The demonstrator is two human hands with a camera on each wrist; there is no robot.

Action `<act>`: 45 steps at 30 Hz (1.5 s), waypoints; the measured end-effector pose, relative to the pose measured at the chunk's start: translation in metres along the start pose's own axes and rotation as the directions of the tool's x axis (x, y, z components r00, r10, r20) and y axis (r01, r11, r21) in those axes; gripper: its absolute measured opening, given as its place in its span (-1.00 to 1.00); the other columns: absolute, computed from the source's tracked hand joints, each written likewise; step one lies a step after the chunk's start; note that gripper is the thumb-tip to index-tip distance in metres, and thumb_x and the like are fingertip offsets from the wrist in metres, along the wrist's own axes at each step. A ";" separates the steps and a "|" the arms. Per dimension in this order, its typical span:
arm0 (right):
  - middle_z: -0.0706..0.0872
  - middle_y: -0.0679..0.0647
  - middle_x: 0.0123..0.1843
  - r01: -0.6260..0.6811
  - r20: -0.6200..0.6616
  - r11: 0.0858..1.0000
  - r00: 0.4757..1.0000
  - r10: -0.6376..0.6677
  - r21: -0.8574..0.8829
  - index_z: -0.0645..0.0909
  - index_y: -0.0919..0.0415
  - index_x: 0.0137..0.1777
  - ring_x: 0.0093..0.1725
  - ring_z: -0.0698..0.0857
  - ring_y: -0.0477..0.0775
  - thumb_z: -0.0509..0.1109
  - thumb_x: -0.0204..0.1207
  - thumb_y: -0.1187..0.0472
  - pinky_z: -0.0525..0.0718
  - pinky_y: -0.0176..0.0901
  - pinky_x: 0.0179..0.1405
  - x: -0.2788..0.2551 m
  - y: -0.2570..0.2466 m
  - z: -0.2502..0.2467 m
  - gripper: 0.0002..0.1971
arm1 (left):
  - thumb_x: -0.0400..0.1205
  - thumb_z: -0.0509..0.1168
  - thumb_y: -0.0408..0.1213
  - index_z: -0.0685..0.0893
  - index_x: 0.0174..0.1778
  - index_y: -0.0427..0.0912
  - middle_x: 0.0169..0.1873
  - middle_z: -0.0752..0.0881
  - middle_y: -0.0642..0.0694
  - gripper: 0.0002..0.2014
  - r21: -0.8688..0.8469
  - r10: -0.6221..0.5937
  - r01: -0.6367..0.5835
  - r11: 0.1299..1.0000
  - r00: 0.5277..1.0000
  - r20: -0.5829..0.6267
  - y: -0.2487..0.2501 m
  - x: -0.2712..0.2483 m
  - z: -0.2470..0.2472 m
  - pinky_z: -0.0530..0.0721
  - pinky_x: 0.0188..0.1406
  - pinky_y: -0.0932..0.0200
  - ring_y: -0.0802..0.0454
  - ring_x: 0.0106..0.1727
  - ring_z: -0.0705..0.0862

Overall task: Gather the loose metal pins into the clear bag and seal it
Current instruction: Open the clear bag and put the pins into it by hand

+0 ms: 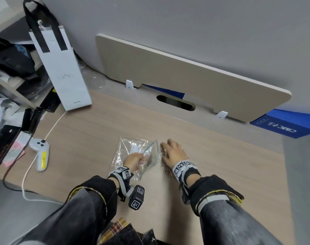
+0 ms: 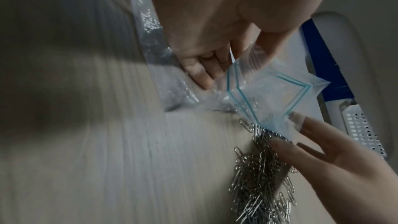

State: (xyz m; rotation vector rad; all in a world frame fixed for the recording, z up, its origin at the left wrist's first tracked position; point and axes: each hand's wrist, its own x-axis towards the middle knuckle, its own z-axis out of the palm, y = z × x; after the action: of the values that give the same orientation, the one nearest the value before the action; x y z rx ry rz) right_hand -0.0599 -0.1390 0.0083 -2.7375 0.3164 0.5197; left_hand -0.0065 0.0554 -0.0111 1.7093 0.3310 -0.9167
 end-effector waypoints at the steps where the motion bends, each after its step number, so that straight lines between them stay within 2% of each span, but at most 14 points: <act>1: 0.19 0.13 0.65 0.025 0.027 0.999 0.999 -0.024 -0.023 0.26 -0.02 0.58 0.58 0.21 0.30 0.29 0.53 0.09 0.29 0.18 0.57 0.003 -0.004 0.003 -0.40 | 0.65 0.25 -0.29 0.72 0.10 -0.24 -0.03 0.75 -0.13 -0.80 -0.018 -0.010 0.010 1.000 1.000 -0.008 -0.001 0.000 0.000 0.70 0.17 -0.09 -0.06 0.03 0.71; 4: 0.28 0.15 0.60 0.095 0.026 0.993 0.995 -0.093 -0.067 0.37 0.07 0.52 0.56 0.23 0.33 0.25 0.57 0.05 0.35 0.21 0.52 0.002 -0.010 0.011 -0.49 | 0.65 0.24 -0.25 0.69 0.15 -0.28 0.02 0.74 -0.16 -0.75 -0.031 -0.019 0.019 0.999 1.000 0.006 -0.003 0.003 -0.001 0.67 0.27 -0.16 -0.10 0.06 0.71; 8: 0.47 0.23 0.38 0.175 0.001 0.982 0.984 -0.176 -0.066 0.54 0.28 0.29 0.38 0.45 0.30 0.27 0.52 0.18 0.56 0.11 0.28 -0.021 0.003 0.019 -0.64 | 0.65 0.23 -0.24 0.70 0.01 -0.16 0.06 0.75 -0.21 -0.84 -0.060 -0.044 0.045 0.997 0.999 0.010 -0.001 0.002 0.005 0.64 0.30 -0.20 -0.13 0.08 0.69; 13: 0.53 0.18 0.32 0.119 -0.099 0.993 0.988 -0.117 0.017 0.56 0.23 0.28 0.32 0.50 0.26 0.24 0.49 0.26 0.61 0.08 0.21 -0.044 0.027 0.015 -0.65 | 0.67 0.22 -0.26 0.70 0.01 -0.18 -0.02 0.73 -0.15 -0.84 -0.153 -0.101 0.103 0.983 0.995 0.023 0.007 -0.003 0.010 0.65 0.24 -0.11 -0.07 0.00 0.65; 16: 0.41 0.17 0.48 -0.038 -0.158 0.996 0.986 0.050 0.081 0.43 0.13 0.45 0.46 0.40 0.23 0.24 0.52 0.24 0.53 0.03 0.35 -0.033 0.038 0.000 -0.54 | 0.66 0.24 -0.30 0.69 -0.10 -0.16 -0.11 0.71 -0.12 -0.88 -0.202 -0.106 0.102 0.974 0.994 -0.011 0.011 -0.009 0.013 0.66 -0.04 0.04 -0.02 -0.09 0.64; 19: 0.22 0.20 0.62 -0.106 -0.084 0.992 0.990 0.112 0.073 0.24 0.12 0.58 0.56 0.25 0.29 0.26 0.55 0.13 0.39 0.10 0.51 -0.016 0.037 -0.007 -0.41 | 0.66 0.24 -0.30 0.70 -0.02 -0.15 -0.07 0.72 -0.11 -0.87 -0.177 -0.103 0.101 0.979 0.995 -0.006 0.007 -0.007 0.013 0.64 0.23 -0.12 -0.06 0.02 0.65; 21: 0.16 0.22 0.65 -0.088 -0.032 0.995 0.996 0.089 0.037 0.18 0.16 0.60 0.58 0.19 0.31 0.23 0.58 0.07 0.31 0.12 0.56 -0.010 0.029 -0.004 -0.39 | 0.66 0.23 -0.29 0.69 0.09 -0.19 -0.06 0.72 -0.12 -0.82 -0.173 -0.113 0.111 0.979 0.994 0.001 0.004 -0.003 0.011 0.61 0.33 -0.19 -0.07 0.02 0.66; 26: 0.16 0.22 0.67 0.079 -0.005 0.995 0.997 -0.080 -0.063 0.24 0.24 0.57 0.64 0.16 0.31 0.14 0.65 -0.01 0.21 0.14 0.62 -0.035 0.018 0.025 -0.44 | 0.67 0.21 -0.29 0.67 0.08 -0.20 -0.11 0.71 -0.09 -0.83 -0.140 -0.104 0.103 0.985 0.995 0.003 0.006 -0.004 0.012 0.56 0.33 -0.19 -0.04 -0.04 0.65; 30: 0.06 0.19 0.70 0.074 0.035 0.986 0.997 -0.070 -0.150 0.04 0.08 0.66 0.68 0.03 0.30 0.17 0.52 -0.30 0.07 0.23 0.64 -0.060 0.027 0.032 -0.19 | 0.68 0.19 -0.27 0.69 -0.07 -0.15 0.00 0.73 -0.15 -0.84 -0.097 -0.080 0.080 0.992 0.997 0.002 0.011 -0.011 0.016 0.58 0.36 -0.20 -0.15 0.15 0.66; 32: -0.01 0.19 0.71 0.040 0.042 0.979 0.999 -0.033 -0.198 -0.09 -0.04 0.67 0.66 0.04 0.35 0.17 0.41 -0.44 0.14 0.30 0.60 -0.063 0.031 0.029 -0.06 | 0.69 0.17 -0.27 0.69 -0.07 -0.14 0.04 0.74 -0.17 -0.82 -0.086 -0.074 0.075 0.993 0.997 0.015 0.011 -0.011 0.017 0.55 0.40 -0.23 -0.18 0.22 0.65; 34: 0.01 0.20 0.69 0.017 0.054 0.970 0.999 -0.004 -0.242 -0.12 -0.08 0.66 0.58 0.20 0.37 0.18 0.35 -0.50 0.37 0.28 0.47 -0.063 0.033 0.027 -0.02 | 0.69 0.16 -0.26 0.69 -0.06 -0.13 0.03 0.74 -0.16 -0.81 -0.073 -0.065 0.066 0.995 0.998 0.010 0.009 -0.010 0.017 0.54 0.40 -0.24 -0.18 0.22 0.65; 36: 0.09 0.21 0.65 0.001 0.050 0.966 0.999 0.013 -0.259 -0.06 -0.09 0.65 0.47 0.31 0.36 0.19 0.37 -0.49 0.55 0.21 0.30 -0.060 0.033 0.027 -0.06 | 0.70 0.14 -0.26 0.69 -0.03 -0.14 -0.05 0.73 -0.11 -0.80 -0.064 -0.055 0.056 0.996 0.998 0.017 0.007 -0.009 0.017 0.57 0.36 -0.16 -0.14 0.15 0.65; 39: 0.23 0.20 0.53 -0.013 0.026 0.982 0.999 0.018 -0.186 0.13 -0.09 0.59 0.36 0.40 0.30 0.26 0.46 -0.35 0.66 0.16 0.12 -0.054 0.030 0.029 -0.24 | 0.68 0.18 -0.29 0.67 0.12 -0.26 -0.16 0.71 -0.05 -0.78 -0.119 -0.061 0.059 0.991 0.998 -0.019 0.004 -0.007 0.017 0.56 0.07 -0.01 -0.07 0.02 0.62; 45: 0.39 0.13 0.19 -0.062 -0.051 0.998 0.997 0.062 0.004 0.40 0.10 0.26 0.04 0.57 0.23 0.30 0.58 -0.05 0.67 0.07 -0.10 -0.042 0.025 0.036 -0.65 | 0.67 0.20 -0.26 0.68 -0.02 -0.15 -0.15 0.72 -0.03 -0.85 -0.120 -0.052 0.049 0.992 0.998 -0.027 0.004 -0.010 0.017 0.59 0.11 -0.07 -0.04 0.01 0.62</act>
State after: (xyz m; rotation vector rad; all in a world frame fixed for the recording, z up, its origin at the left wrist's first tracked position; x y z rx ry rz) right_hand -0.1166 -0.1425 -0.0140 -2.7499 0.4150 0.4657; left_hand -0.0172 0.0409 -0.0027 1.6123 0.4423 -0.8916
